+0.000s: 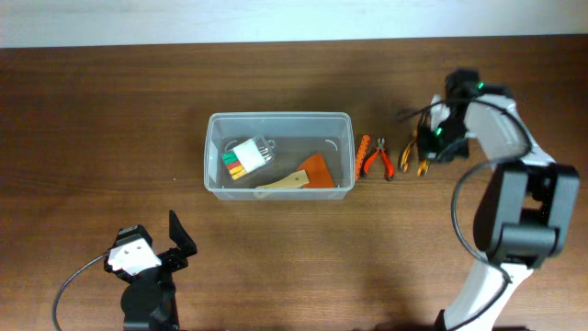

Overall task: Pack container
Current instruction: 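Grasp the orange-and-black pliers with the right gripper and lift, then drop the orange-and-black pliers into the container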

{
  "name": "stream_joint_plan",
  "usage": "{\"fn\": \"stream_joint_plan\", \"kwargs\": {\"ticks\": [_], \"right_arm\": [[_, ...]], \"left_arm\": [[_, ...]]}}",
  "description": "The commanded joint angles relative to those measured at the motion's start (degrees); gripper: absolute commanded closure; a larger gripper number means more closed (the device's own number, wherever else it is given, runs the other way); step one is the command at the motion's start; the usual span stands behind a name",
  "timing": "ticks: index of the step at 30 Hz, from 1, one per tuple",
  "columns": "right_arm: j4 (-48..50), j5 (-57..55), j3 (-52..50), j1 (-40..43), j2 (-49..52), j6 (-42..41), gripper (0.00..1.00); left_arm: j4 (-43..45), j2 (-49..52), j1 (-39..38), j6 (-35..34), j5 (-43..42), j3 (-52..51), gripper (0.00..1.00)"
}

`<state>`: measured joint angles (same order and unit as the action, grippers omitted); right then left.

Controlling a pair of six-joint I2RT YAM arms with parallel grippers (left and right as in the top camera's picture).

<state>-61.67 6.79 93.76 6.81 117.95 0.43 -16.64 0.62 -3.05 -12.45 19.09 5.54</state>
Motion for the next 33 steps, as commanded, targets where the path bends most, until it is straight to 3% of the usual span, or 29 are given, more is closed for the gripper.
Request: {"fn": "stream_joint_plan", "kwargs": {"ticks": [1,6,9,13,21,24,33], "right_arm": [[-3.0,1.2,11.6,-2.5,-10.3,0.2,0.96],[-5.7,1.9,18.0,-9.9,-14.3,5.7,0.96],[-6.2,1.8,18.0,-16.4,-14.8,17.0,0.96],[-6.5,1.8,15.5,-25.2,-12.7,38.0,0.96],[-6.4,3.6,11.1,-31.8,-5.9,64.8,0.96],[-3.5,3.7,11.1,-32.3,-2.8,68.2,0.96],[8.2,5.6,11.1,-32.2,5.8,68.2,0.96]], "left_arm": [[-0.1,-0.3,-0.2,0.5,0.2,-0.2,0.01],[-0.1,-0.3,-0.2,0.5,0.2,-0.2,0.01],[-0.1,-0.3,-0.2,0.5,0.2,-0.2,0.01],[-0.1,-0.3,-0.2,0.5,0.2,-0.2,0.01],[-0.1,-0.3,-0.2,0.5,0.2,-0.2,0.01],[-0.1,-0.3,-0.2,0.5,0.2,-0.2,0.01],[-0.1,-0.3,-0.2,0.5,0.2,-0.2,0.01]]}}
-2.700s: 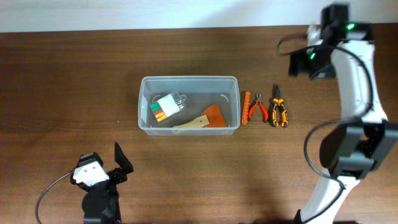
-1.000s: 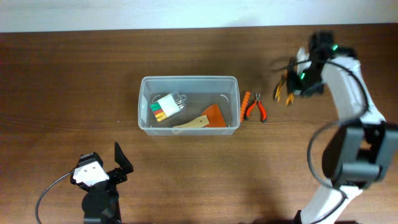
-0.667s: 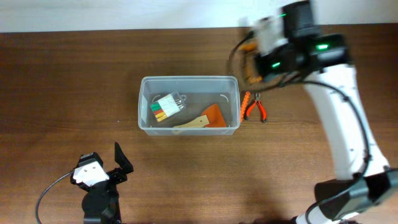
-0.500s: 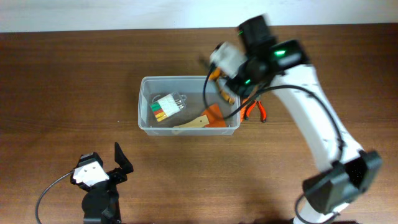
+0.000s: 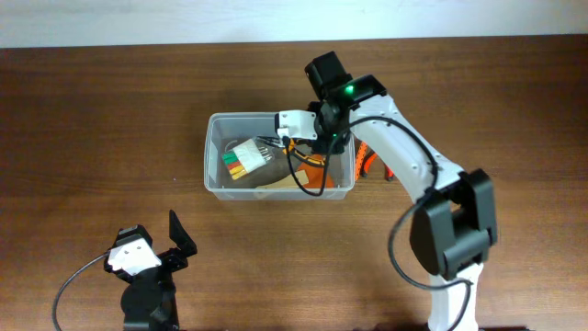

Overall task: Pack container
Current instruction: 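Drop the orange-and-black pliers into the container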

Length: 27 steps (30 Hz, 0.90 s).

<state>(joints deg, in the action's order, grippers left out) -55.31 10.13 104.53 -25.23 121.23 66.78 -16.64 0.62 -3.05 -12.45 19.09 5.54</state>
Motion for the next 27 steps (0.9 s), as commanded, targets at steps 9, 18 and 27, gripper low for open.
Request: {"fn": "stream_joint_plan", "kwargs": {"ticks": [9,18,27], "right_arm": [[10.4,-0.3,2.0,0.5,4.2,-9.2,0.55],[-3.6,-0.5,15.7,1.3,-3.9,-37.5,0.51],[-17.6,-0.4,22.4,16.7,-7.5,-57.7,0.34]], "left_arm": [[-0.1,-0.3,-0.2,0.5,0.2,-0.2,0.01],[-0.1,-0.3,-0.2,0.5,0.2,-0.2,0.01],[-0.1,-0.3,-0.2,0.5,0.2,-0.2,0.01]]}}
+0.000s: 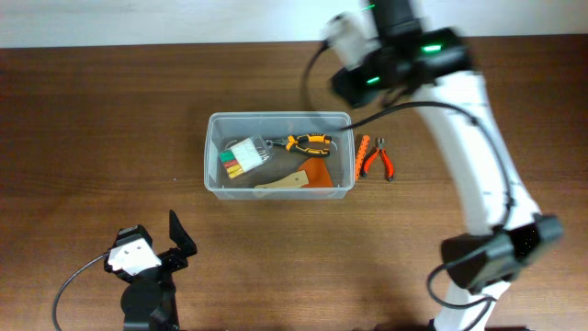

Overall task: Pack container
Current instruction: 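Drop the orange-and-black pliers into the container, then grasp the red-handled pliers with the right gripper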

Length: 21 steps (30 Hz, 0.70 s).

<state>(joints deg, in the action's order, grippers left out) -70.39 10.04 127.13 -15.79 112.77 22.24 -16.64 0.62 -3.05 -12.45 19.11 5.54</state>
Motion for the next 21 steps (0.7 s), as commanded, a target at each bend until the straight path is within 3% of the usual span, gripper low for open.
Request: {"fn": "stream_joint_plan", "kwargs": {"ticks": [1,6,11,21], "right_arm": [[-3.6,-0.3,-0.6,9.2,1.2,-15.5,0.35],[-5.9,-0.3,-7.4,16.3,2.9,-23.5,0.44],[-3.8,-0.4,-18.8,16.6,2.9,-23.8,0.46],[14.6,-1.3,-41.1,15.8,2.9,-23.8,0.56]], "left_arm": [[-0.1,-0.3,-0.2,0.5,0.2,-0.2,0.01],[-0.1,-0.3,-0.2,0.5,0.2,-0.2,0.01],[-0.1,-0.3,-0.2,0.5,0.2,-0.2,0.01],[-0.1,-0.2,-0.2,0.5,0.2,-0.2,0.01]]}}
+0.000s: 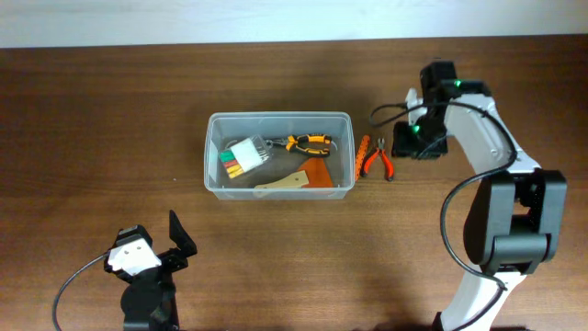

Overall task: Pack container
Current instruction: 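Grasp the red-handled pliers with the right gripper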

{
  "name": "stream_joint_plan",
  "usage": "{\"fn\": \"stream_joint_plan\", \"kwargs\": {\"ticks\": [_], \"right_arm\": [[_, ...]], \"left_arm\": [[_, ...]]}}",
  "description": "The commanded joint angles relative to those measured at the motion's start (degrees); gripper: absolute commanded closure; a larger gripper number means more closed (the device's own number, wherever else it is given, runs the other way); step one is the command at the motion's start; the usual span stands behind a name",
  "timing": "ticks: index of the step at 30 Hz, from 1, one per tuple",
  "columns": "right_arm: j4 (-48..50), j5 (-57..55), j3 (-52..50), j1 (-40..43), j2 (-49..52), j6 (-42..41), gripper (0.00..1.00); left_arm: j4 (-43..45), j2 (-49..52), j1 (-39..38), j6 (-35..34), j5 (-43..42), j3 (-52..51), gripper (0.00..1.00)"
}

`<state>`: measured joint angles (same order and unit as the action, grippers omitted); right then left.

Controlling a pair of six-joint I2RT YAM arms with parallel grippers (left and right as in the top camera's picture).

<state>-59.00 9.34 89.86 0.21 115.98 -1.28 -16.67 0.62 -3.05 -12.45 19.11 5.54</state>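
Observation:
The clear plastic container (278, 116) sits mid-table. It holds a pack of coloured markers (243, 156), an orange scraper with a wooden handle (299, 176) and yellow-handled pliers (304, 142). Just right of it on the table lie orange-handled pliers (376, 160) beside a small orange tool (364, 147). My right gripper (402, 147) hovers low, just right of those pliers. Its fingers are hidden under the wrist, so their state does not show. My left gripper (181, 234) rests open at the front left, holding nothing.
A dark cable (386, 112) loops off the right wrist above the orange pliers. The brown wooden table (92, 138) runs to a white wall along the back edge. The right arm's base (487, 276) stands at the front right.
My right arm was raised high over the container's back right corner. It now sits low on the table's right side, next to the orange-handled pliers. The container's contents are unchanged.
First my right gripper was at the yellow-handled pliers lying right of the orange ones. Then it was over the container's back right. Then the yellow pliers lay inside the container and the arm was raised. Now the gripper is back beside the orange-handled pliers.

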Motion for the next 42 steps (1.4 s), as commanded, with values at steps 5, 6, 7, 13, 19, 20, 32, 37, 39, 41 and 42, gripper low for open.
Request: {"fn": "stream_joint_plan", "kwargs": {"ticks": [5,6,7,13,19,20,32,37,39,41,42], "right_arm": [[8.2,-0.8,-8.5,-0.3,-0.2,-0.3,0.60],[8.8,-0.8,-9.0,-0.5,-0.2,-0.3,0.60],[9.2,-0.8,-9.6,-0.8,-0.2,-0.3,0.60],[9.8,-1.0,-9.9,-1.8,-0.2,-0.3,0.56],[11.9,-2.5,-10.0,-2.1,0.3,-0.3,0.60],[12.3,-2.6,-10.0,-2.1,0.5,-0.3,0.60],[13.2,-2.5,-10.0,-2.2,5.1,-0.7,0.70],[13.2,-2.5,-10.0,-2.5,5.3,-0.7,0.82],[13.0,-2.5,-10.0,-3.1,5.3,-0.7,0.83],[12.4,-2.4,-10.0,-3.6,5.2,-0.8,0.89],[11.8,-2.4,-9.8,-3.8,5.2,-0.7,0.92]], "left_arm": [[0.0,-0.2,-0.2,0.5,0.2,-0.2,0.01],[0.0,-0.2,-0.2,0.5,0.2,-0.2,0.01],[0.0,-0.2,-0.2,0.5,0.2,-0.2,0.01],[0.0,-0.2,-0.2,0.5,0.2,-0.2,0.01],[0.0,-0.2,-0.2,0.5,0.2,-0.2,0.01],[0.0,-0.2,-0.2,0.5,0.2,-0.2,0.01],[0.0,-0.2,-0.2,0.5,0.2,-0.2,0.01],[0.0,-0.2,-0.2,0.5,0.2,-0.2,0.01],[0.0,-0.2,-0.2,0.5,0.2,-0.2,0.01],[0.0,-0.2,-0.2,0.5,0.2,-0.2,0.01],[0.0,-0.2,-0.2,0.5,0.2,-0.2,0.01]]}}
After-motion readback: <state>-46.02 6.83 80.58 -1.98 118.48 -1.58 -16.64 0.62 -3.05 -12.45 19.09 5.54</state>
